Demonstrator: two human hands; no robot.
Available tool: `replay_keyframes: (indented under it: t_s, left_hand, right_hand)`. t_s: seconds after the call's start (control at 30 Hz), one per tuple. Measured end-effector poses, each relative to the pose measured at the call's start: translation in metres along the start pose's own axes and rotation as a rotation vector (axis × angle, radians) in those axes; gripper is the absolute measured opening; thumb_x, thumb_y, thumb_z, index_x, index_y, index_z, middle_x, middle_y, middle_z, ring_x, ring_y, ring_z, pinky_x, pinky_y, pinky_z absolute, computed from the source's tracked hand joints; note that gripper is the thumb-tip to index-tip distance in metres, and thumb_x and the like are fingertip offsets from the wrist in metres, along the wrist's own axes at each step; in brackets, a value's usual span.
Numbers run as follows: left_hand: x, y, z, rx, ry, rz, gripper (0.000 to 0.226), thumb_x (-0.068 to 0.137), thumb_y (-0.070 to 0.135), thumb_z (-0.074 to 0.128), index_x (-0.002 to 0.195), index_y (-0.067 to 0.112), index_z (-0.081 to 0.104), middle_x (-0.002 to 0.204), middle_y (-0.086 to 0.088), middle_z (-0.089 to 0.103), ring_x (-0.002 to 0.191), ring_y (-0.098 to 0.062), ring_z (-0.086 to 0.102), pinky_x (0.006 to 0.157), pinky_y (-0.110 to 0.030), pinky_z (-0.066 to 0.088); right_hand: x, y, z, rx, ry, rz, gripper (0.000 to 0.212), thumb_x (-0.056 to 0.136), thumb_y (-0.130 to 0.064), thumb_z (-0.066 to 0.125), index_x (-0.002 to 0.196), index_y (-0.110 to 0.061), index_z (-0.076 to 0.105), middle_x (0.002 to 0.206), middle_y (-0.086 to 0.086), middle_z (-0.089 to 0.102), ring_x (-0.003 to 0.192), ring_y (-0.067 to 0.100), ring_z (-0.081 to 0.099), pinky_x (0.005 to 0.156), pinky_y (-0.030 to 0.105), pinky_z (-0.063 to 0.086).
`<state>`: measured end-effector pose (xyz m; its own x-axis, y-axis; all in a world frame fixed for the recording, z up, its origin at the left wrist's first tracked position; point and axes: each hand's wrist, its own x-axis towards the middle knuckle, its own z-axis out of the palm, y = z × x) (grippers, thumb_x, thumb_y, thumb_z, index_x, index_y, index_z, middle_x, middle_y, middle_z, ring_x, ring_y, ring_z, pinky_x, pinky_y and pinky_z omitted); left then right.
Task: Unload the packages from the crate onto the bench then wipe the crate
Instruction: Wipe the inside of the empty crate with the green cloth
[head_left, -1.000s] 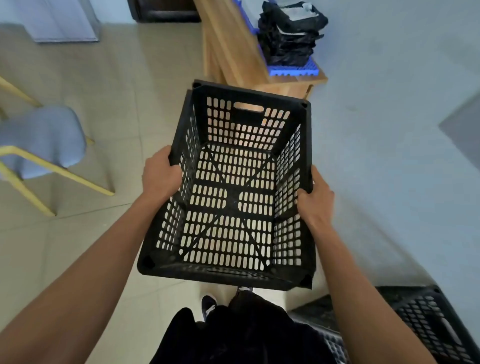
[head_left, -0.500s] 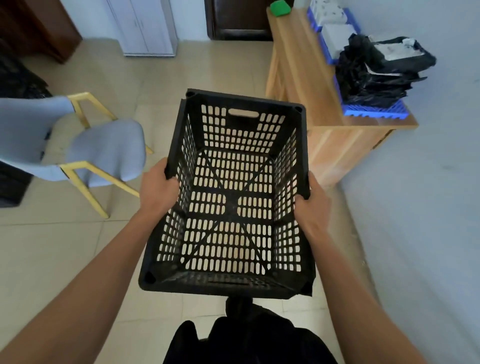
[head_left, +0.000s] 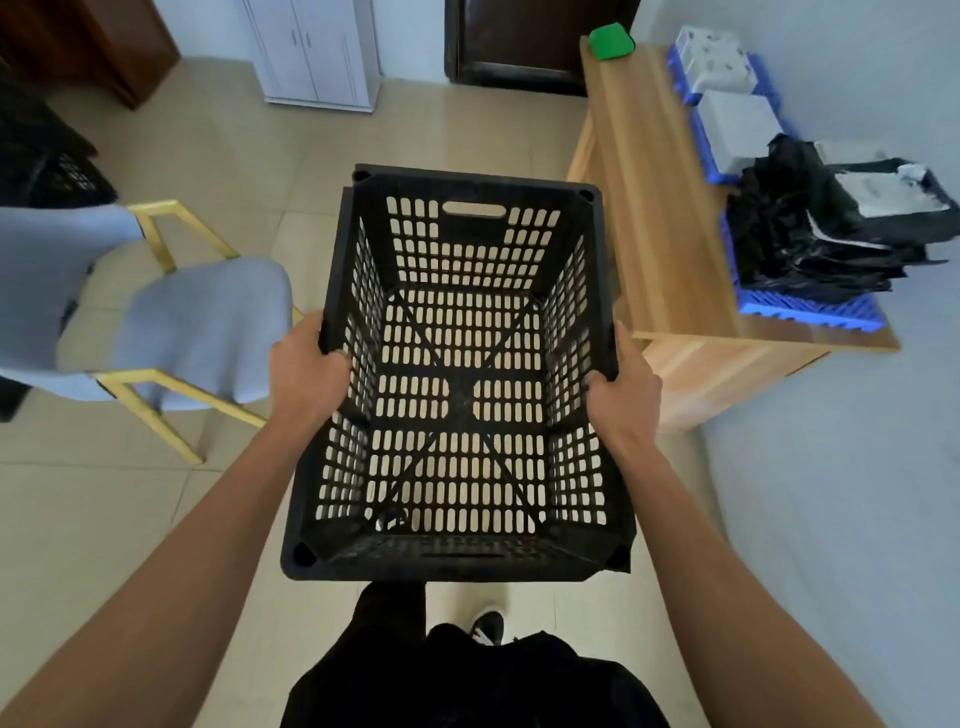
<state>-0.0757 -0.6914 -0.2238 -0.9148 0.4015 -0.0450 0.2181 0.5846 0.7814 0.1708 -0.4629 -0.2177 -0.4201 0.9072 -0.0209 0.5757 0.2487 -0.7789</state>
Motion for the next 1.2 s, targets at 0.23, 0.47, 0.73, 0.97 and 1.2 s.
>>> replay_keyframes:
  t_s: [0.23,0.47,0.73,0.97,1.2]
  left_hand:
    - [0.138,0.036,0.018,-0.066,-0.095,0.067,0.037,0.081,0.0,0.059,0.105,0.027,0.066,0.083,0.022,0.064,0.076,0.002,0.058,0.062,-0.02,0.043]
    - [0.237,0.105,0.038,-0.127,-0.197,0.137,0.05,0.083,-0.002,0.061,0.115,0.037,0.062,0.09,0.02,0.066,0.084,-0.011,0.07,0.076,-0.039,0.061]
    - [0.335,0.183,0.108,-0.107,-0.262,0.174,0.052,0.08,-0.003,0.062,0.121,0.028,0.067,0.099,0.005,0.074,0.086,-0.02,0.073,0.08,-0.046,0.062]
    - [0.404,0.246,0.178,-0.079,-0.3,0.212,0.047,0.081,-0.004,0.06,0.112,0.031,0.066,0.095,0.009,0.072,0.084,-0.016,0.071,0.08,-0.044,0.062]
    - [0.476,0.28,0.243,-0.109,-0.402,0.21,0.044,0.085,0.0,0.069,0.117,0.029,0.064,0.102,0.008,0.073,0.088,-0.014,0.072,0.084,-0.045,0.062]
  right_hand:
    - [0.094,-0.049,0.028,-0.041,0.058,0.011,0.059,0.091,-0.005,0.057,0.144,-0.031,0.05,0.111,-0.012,0.065,0.101,0.013,0.063,0.089,0.033,0.051]
    - [0.176,-0.079,0.024,-0.041,0.153,0.001,0.061,0.093,-0.009,0.057,0.147,-0.034,0.044,0.104,-0.023,0.058,0.091,0.001,0.06,0.079,0.023,0.046]
    - [0.286,-0.087,0.0,-0.045,0.232,0.067,0.058,0.091,-0.003,0.058,0.143,-0.029,0.051,0.105,-0.018,0.061,0.081,-0.009,0.057,0.063,0.001,0.037]
    - [0.392,-0.084,-0.024,-0.058,0.203,0.123,0.048,0.091,-0.005,0.057,0.135,-0.024,0.058,0.106,-0.006,0.068,0.097,0.013,0.064,0.081,0.027,0.046]
    - [0.489,-0.075,-0.034,-0.113,0.217,0.206,0.056,0.092,-0.011,0.055,0.144,-0.031,0.05,0.117,-0.007,0.068,0.107,0.019,0.064,0.095,0.038,0.051]
